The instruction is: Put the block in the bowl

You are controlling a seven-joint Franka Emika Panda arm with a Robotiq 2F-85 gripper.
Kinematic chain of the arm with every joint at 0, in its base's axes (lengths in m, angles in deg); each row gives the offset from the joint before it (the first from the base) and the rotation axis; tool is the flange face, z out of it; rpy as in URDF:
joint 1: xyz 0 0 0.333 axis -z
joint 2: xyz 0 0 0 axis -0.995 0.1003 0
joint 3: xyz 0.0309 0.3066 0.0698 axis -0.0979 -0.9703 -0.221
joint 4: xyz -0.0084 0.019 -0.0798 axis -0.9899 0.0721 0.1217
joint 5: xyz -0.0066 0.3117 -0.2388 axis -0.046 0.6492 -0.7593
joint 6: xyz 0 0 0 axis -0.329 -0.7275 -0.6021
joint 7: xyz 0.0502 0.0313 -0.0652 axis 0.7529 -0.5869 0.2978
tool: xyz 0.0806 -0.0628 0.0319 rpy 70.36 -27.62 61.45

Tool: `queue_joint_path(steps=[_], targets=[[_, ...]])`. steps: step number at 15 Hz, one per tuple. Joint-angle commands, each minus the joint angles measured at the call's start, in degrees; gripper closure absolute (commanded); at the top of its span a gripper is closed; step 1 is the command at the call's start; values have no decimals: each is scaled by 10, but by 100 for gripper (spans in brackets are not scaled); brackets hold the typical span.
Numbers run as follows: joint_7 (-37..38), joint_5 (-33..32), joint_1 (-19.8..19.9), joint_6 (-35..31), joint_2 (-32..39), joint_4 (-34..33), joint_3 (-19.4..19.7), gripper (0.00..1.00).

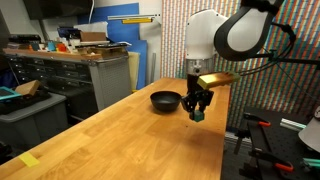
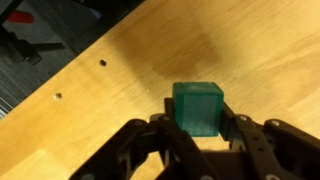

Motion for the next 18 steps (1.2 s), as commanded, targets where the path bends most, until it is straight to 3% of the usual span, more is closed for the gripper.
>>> queue_joint_path(steps=[1, 5, 10, 18], targets=[[-20, -65, 28, 85, -75, -9, 15, 83], [-59, -112, 74, 115, -95, -38, 20, 83], [-105, -144, 113, 79, -65, -74, 28, 83], [-212, -101, 125, -7, 36, -146, 48, 83]])
